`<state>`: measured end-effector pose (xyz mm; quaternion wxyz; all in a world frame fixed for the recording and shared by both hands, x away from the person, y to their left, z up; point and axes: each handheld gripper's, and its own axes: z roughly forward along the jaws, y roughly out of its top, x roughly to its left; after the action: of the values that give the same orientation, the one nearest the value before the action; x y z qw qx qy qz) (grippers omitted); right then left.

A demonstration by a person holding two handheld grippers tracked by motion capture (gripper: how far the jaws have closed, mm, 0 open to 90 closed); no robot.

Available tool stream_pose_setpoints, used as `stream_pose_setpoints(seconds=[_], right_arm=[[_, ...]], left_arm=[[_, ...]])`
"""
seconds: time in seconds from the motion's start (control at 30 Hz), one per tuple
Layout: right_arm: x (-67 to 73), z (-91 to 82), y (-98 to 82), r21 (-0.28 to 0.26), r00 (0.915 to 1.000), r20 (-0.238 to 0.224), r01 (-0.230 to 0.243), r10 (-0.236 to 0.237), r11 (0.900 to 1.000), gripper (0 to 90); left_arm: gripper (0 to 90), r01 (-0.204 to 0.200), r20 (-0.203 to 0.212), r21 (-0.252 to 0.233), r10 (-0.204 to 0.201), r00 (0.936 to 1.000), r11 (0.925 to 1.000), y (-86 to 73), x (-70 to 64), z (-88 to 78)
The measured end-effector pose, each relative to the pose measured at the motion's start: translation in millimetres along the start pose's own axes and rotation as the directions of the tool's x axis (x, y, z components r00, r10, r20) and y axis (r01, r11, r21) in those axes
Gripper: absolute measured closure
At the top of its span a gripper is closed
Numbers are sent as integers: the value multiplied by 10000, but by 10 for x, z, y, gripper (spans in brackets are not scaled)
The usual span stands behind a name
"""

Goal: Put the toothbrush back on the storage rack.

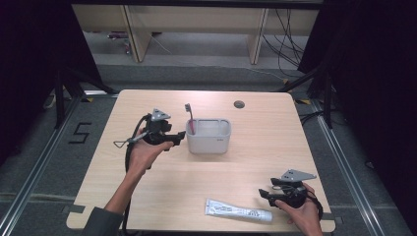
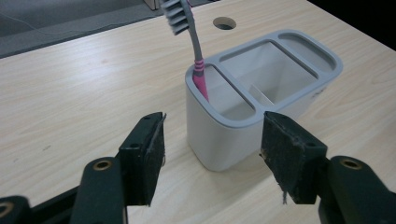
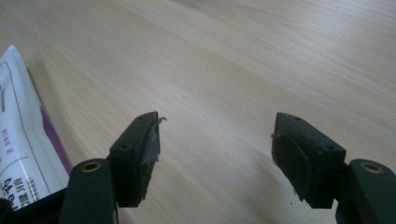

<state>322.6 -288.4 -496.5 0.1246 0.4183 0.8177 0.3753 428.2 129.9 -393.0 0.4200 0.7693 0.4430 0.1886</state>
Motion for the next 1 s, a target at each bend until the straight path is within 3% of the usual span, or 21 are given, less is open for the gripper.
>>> stream_pose_setpoints(seconds=[0.37, 0.47, 0.73, 1.0], right_arm=[[-15, -3, 1, -4, 10000, 11, 92, -92, 10000, 335], [-17, -3, 2, -6, 10000, 22, 91, -91, 10000, 335], [-15, -10, 2, -50, 9999, 73, 88, -87, 9999, 335], [-12, -8, 4, -29, 9999, 66, 115, -115, 9999, 335]], left_arm=[[320, 102, 207, -214, -98, 9997, 9997, -161, -31, -255], [295, -46, 258, -7, 46, 9997, 10000, -209, -23, -318], [286, -194, 282, -177, 199, 9994, 9997, -390, -31, -501], [271, -230, 334, -65, 232, 9992, 9997, -612, -26, -568]])
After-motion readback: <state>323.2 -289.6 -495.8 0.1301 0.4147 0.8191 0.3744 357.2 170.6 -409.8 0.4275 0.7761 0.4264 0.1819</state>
